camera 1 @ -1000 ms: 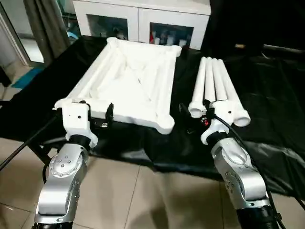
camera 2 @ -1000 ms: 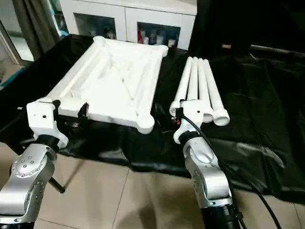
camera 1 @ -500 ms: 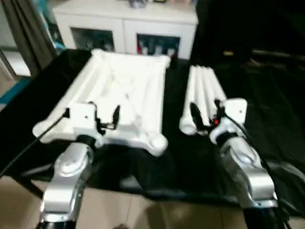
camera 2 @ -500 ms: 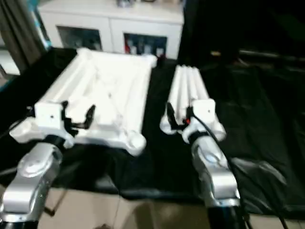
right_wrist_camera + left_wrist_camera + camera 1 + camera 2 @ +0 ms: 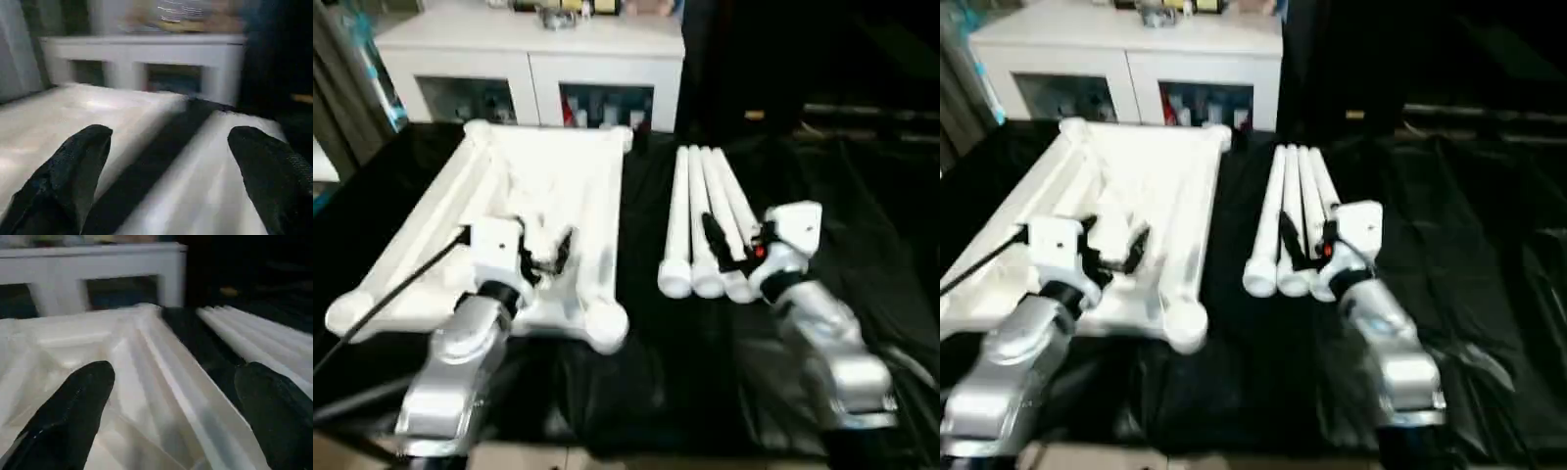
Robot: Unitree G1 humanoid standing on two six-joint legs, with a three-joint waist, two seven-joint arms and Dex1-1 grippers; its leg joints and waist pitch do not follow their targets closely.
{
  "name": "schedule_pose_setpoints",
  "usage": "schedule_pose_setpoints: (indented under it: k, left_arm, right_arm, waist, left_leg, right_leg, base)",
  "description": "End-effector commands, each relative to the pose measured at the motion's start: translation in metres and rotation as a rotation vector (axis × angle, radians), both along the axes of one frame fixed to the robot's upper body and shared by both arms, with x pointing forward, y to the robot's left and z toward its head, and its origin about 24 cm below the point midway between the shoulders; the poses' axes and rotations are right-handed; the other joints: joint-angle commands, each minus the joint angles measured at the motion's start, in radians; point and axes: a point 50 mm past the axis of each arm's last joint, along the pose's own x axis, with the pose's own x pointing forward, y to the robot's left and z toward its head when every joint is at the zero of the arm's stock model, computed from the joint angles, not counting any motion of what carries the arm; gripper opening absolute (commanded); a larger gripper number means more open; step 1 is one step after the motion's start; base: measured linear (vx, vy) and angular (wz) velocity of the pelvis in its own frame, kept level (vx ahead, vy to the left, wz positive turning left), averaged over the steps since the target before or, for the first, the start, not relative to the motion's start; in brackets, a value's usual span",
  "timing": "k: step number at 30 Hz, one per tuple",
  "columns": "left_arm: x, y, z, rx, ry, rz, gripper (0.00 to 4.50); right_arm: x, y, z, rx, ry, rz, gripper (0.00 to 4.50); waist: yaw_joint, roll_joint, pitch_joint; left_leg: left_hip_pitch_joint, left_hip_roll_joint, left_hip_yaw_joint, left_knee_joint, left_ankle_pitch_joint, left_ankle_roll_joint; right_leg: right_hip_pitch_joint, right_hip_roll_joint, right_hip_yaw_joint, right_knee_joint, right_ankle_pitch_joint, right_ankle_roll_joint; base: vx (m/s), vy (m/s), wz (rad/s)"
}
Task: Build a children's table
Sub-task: Move to table, then move table base
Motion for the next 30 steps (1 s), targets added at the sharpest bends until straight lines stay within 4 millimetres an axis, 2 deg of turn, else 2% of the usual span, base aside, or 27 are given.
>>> schedule_pose_setpoints:
  k: [1, 2, 3, 4, 5, 6, 7, 8, 9, 10, 11, 12, 13, 14, 15, 17, 18, 19, 20, 21, 22, 23, 24, 25, 26, 29, 30]
  left_arm:
    - [-0.004, -0.002, 0.001, 0.008, 0.005, -0.092, 4.44]
    - [-0.005, 0.002, 0.002, 0.049, 0.006, -0.163, 4.44]
    - [-0.005, 0.004, 0.002, 0.074, 0.012, -0.195, 4.44]
    - [-0.004, 0.006, 0.002, 0.098, 0.018, -0.237, 4.44]
    - [-0.003, 0.008, 0.004, 0.123, 0.022, -0.309, 4.44]
    - [-0.003, 0.008, 0.004, 0.124, 0.021, -0.315, 4.44]
    - [-0.003, 0.008, 0.008, 0.144, 0.008, -0.416, 4.44]
    - [-0.003, 0.009, 0.010, 0.160, 0.016, -0.477, 4.44]
    - [-0.002, 0.011, 0.010, 0.196, 0.040, -0.566, 4.18]
    - [-0.002, 0.011, 0.010, 0.199, 0.043, -0.573, 4.18]
    - [-0.001, 0.013, 0.009, 0.215, 0.066, -0.616, 4.18]
    - [-0.001, 0.017, 0.007, 0.240, 0.124, -0.698, 4.07]
    - [0.000, 0.017, 0.006, 0.247, 0.140, -0.716, 4.07]
    - [0.001, 0.019, 0.004, 0.266, 0.194, -0.773, 3.97]
    - [0.002, 0.019, 0.002, 0.290, 0.221, -0.798, 3.77]
    - [0.004, 0.021, -0.003, 0.359, 0.262, -0.839, 3.65]
    - [0.009, 0.022, -0.007, 0.438, 0.278, -0.857, 3.52]
    - [0.009, 0.022, -0.007, 0.438, 0.278, -0.857, 3.52]
    - [0.012, 0.022, -0.009, 0.484, 0.284, -0.869, 3.40]
    - [0.019, 0.022, -0.011, 0.531, 0.282, -0.870, 3.31]
    - [0.023, 0.021, -0.011, 0.551, 0.285, -0.883, 3.14]
    - [0.025, 0.020, -0.012, 0.560, 0.302, -0.910, 3.14]
    - [0.026, 0.020, -0.013, 0.564, 0.315, -0.930, 3.06]
    - [0.026, 0.020, -0.013, 0.565, 0.321, -0.937, 2.95]
    - [0.027, 0.020, -0.015, 0.570, 0.343, -0.963, 2.76]
    - [0.029, 0.021, -0.017, 0.580, 0.369, -0.989, 2.60]
    - [0.031, 0.023, -0.018, 0.585, 0.386, -1.001, 2.49]
  right_arm:
    - [-0.006, 0.006, 0.003, -0.007, 0.004, 0.128, 4.29]
    - [-0.009, 0.006, 0.003, -0.045, 0.009, 0.216, 4.29]
    - [-0.010, 0.006, 0.003, -0.062, 0.013, 0.252, 4.29]
    - [-0.010, 0.005, 0.004, -0.086, 0.011, 0.289, 4.29]
    - [-0.011, 0.005, 0.004, -0.121, 0.011, 0.342, 4.29]
    - [-0.011, 0.005, 0.004, -0.123, 0.011, 0.345, 4.29]
    - [-0.012, 0.005, 0.005, -0.154, 0.018, 0.407, 4.29]
    - [-0.013, 0.005, 0.004, -0.176, 0.022, 0.440, 4.29]
    - [-0.014, 0.004, 0.003, -0.213, 0.032, 0.501, 4.29]
    - [-0.015, 0.004, 0.003, -0.216, 0.033, 0.507, 4.29]
    - [-0.016, 0.003, 0.003, -0.233, 0.041, 0.541, 4.29]
    - [-0.017, 0.001, 0.002, -0.260, 0.054, 0.590, 4.29]
    - [-0.017, 0.001, 0.002, -0.267, 0.055, 0.596, 4.29]
    - [-0.017, -0.001, 0.001, -0.289, 0.060, 0.617, 4.29]
    - [-0.016, -0.002, 0.001, -0.295, 0.064, 0.624, 4.29]
    - [-0.016, -0.004, 0.000, -0.313, 0.074, 0.639, 4.29]
    - [-0.017, -0.005, -0.001, -0.319, 0.087, 0.661, 4.29]
    - [-0.017, -0.005, -0.001, -0.319, 0.087, 0.661, 4.29]
    - [-0.018, -0.005, -0.002, -0.322, 0.095, 0.678, 4.29]
    - [-0.019, -0.005, -0.003, -0.329, 0.104, 0.697, 4.29]
    - [-0.021, -0.005, -0.005, -0.333, 0.114, 0.711, 4.29]
    - [-0.023, -0.005, -0.007, -0.353, 0.129, 0.729, 4.29]
    - [-0.025, -0.006, -0.009, -0.367, 0.139, 0.742, 4.29]
    - [-0.025, -0.006, -0.010, -0.371, 0.143, 0.745, 4.29]
    - [-0.027, -0.007, -0.012, -0.383, 0.156, 0.754, 4.29]
    - [-0.026, -0.008, -0.013, -0.381, 0.160, 0.748, 4.29]
    - [-0.026, -0.008, -0.012, -0.375, 0.161, 0.750, 4.29]
  waist:
    - [-0.008, 0.021, -0.074]
    - [-0.005, 0.022, -0.086]
    - [-0.001, 0.020, -0.083]
    - [0.008, 0.012, -0.071]
    - [0.011, 0.006, -0.066]
    - [0.017, 0.003, -0.057]
    - [0.017, 0.001, -0.050]
    - [0.019, -0.001, -0.041]
    - [0.017, -0.004, -0.031]
    - [0.014, -0.004, -0.018]
    - [0.014, -0.005, -0.019]
    - [0.013, -0.009, -0.012]
    - [0.013, -0.009, -0.012]
    - [0.015, -0.010, -0.012]
    - [0.014, -0.009, -0.014]
    - [0.014, -0.011, -0.018]
    - [0.015, -0.010, -0.021]
    - [0.015, -0.010, -0.021]
    - [0.014, -0.008, -0.026]
    - [0.014, -0.009, -0.026]
    - [0.015, -0.002, -0.036]
    - [0.017, -0.001, -0.041]
    - [0.017, -0.006, -0.047]
    - [0.017, -0.006, -0.047]
    - [0.020, -0.005, -0.051]
    - [0.021, -0.002, -0.050]
    - [0.021, -0.002, -0.044]
  left_leg:
    - [0.049, 0.101, -0.053, -0.056, 0.406, 0.203]
    - [0.065, 0.105, -0.065, -0.023, 0.727, 0.246]
    - [0.061, 0.098, -0.061, -0.022, 0.742, 0.242]
    - [0.028, 0.070, -0.032, -0.034, 0.632, 0.211]
    - [0.011, 0.059, -0.016, -0.044, 0.531, 0.188]
    - [-0.002, 0.061, -0.004, -0.063, 0.292, 0.140]
    - [-0.003, 0.066, -0.001, -0.074, 0.183, 0.119]
    - [0.006, 0.074, 0.002, -0.091, -0.006, 0.079]
    - [0.016, 0.077, 0.009, -0.105, -0.141, 0.054]
    - [0.025, 0.079, 0.019, -0.119, -0.266, 0.018]
    - [0.031, 0.079, 0.024, -0.119, -0.299, 0.002]
    - [0.035, 0.082, 0.028, -0.128, -0.343, -0.023]
    - [0.035, 0.082, 0.028, -0.128, -0.343, -0.023]
    - [0.044, 0.083, 0.030, -0.130, -0.358, -0.035]
    - [0.042, 0.084, 0.029, -0.132, -0.343, -0.037]
    - [0.032, 0.087, 0.029, -0.135, -0.294, -0.025]
    - [0.036, 0.086, 0.033, -0.132, -0.272, -0.009]
    - [0.036, 0.086, 0.033, -0.132, -0.272, -0.009]
    - [0.031, 0.088, 0.035, -0.130, -0.243, -0.008]
    - [0.029, 0.088, 0.035, -0.131, -0.231, -0.001]
    - [0.031, 0.087, 0.038, -0.122, -0.189, 0.010]
    - [0.025, 0.087, 0.037, -0.119, -0.128, 0.025]
    - [0.021, 0.086, 0.039, -0.112, -0.067, 0.045]
    - [0.021, 0.086, 0.039, -0.112, -0.067, 0.045]
    - [0.017, 0.085, 0.042, -0.106, -0.016, 0.077]
    - [0.013, 0.085, 0.045, -0.102, -0.020, 0.096]
    - [0.013, 0.089, 0.044, -0.108, -0.063, 0.089]
  right_leg:
    - [-0.001, -0.061, 0.026, -0.016, 0.255, -0.139]
    - [-0.030, -0.079, 0.042, -0.007, 0.394, -0.139]
    - [-0.031, -0.083, 0.045, -0.012, 0.389, -0.138]
    - [-0.008, -0.092, 0.047, -0.029, 0.380, -0.149]
    - [0.006, -0.099, 0.049, -0.035, 0.367, -0.160]
    - [0.017, -0.107, 0.052, -0.046, 0.289, -0.188]
    - [0.021, -0.112, 0.053, -0.053, 0.239, -0.203]
    - [0.021, -0.112, 0.052, -0.067, 0.108, -0.228]
    - [0.018, -0.114, 0.053, -0.080, -0.018, -0.236]
    - [0.012, -0.115, 0.056, -0.092, -0.179, -0.228]
    - [0.011, -0.118, 0.057, -0.097, -0.231, -0.221]
    - [0.007, -0.122, 0.059, -0.109, -0.349, -0.184]
    - [0.007, -0.122, 0.059, -0.109, -0.349, -0.184]
    - [0.003, -0.126, 0.061, -0.115, -0.396, -0.166]
    - [0.003, -0.127, 0.062, -0.111, -0.383, -0.166]
    - [0.009, -0.127, 0.061, -0.105, -0.303, -0.178]
    - [0.005, -0.123, 0.062, -0.103, -0.249, -0.189]
    - [0.005, -0.123, 0.062, -0.103, -0.249, -0.189]
    - [0.012, -0.126, 0.060, -0.094, -0.187, -0.207]
    - [0.013, -0.124, 0.059, -0.095, -0.169, -0.208]
    - [0.015, -0.124, 0.059, -0.087, -0.081, -0.223]
    - [0.019, -0.125, 0.056, -0.079, 0.015, -0.241]
    - [0.024, -0.124, 0.054, -0.069, 0.116, -0.256]
    - [0.024, -0.124, 0.054, -0.069, 0.116, -0.256]
    - [0.022, -0.124, 0.051, -0.061, 0.208, -0.278]
    - [0.020, -0.126, 0.049, -0.061, 0.218, -0.292]
    - [0.019, -0.126, 0.048, -0.067, 0.159, -0.297]
  base:
    - [0.126, 0.069, 0.01]
    - [0.126, 0.069, 0.01]
    - [0.056, 0.059, 0.03]
    - [0.000, 0.000, 0.00]
    - [0.000, 0.000, 0.00]
    - [0.000, 0.000, 0.00]
    - [-0.068, -0.009, 0.00]
    - [-0.068, -0.009, 0.00]
    - [-0.076, -0.021, 0.03]
    - [-0.077, -0.022, 0.04]
    - [-0.077, -0.022, 0.04]
    - [-0.071, -0.012, 0.00]
    - [-0.056, -0.003, -0.02]
    - [-0.056, -0.003, -0.02]
    - [0.000, 0.000, 0.00]
    - [0.000, 0.000, 0.00]
    - [0.000, 0.000, 0.00]
    - [0.000, 0.000, 0.00]
    - [0.000, 0.000, 0.00]
    - [0.000, 0.000, 0.00]
    - [0.000, 0.000, 0.00]
    - [0.000, 0.000, 0.00]
    - [0.000, 0.000, 0.00]
    - [0.000, 0.000, 0.00]
    - [0.000, 0.000, 0.00]
    - [0.000, 0.000, 0.00]
    - [0.000, 0.000, 0.00]
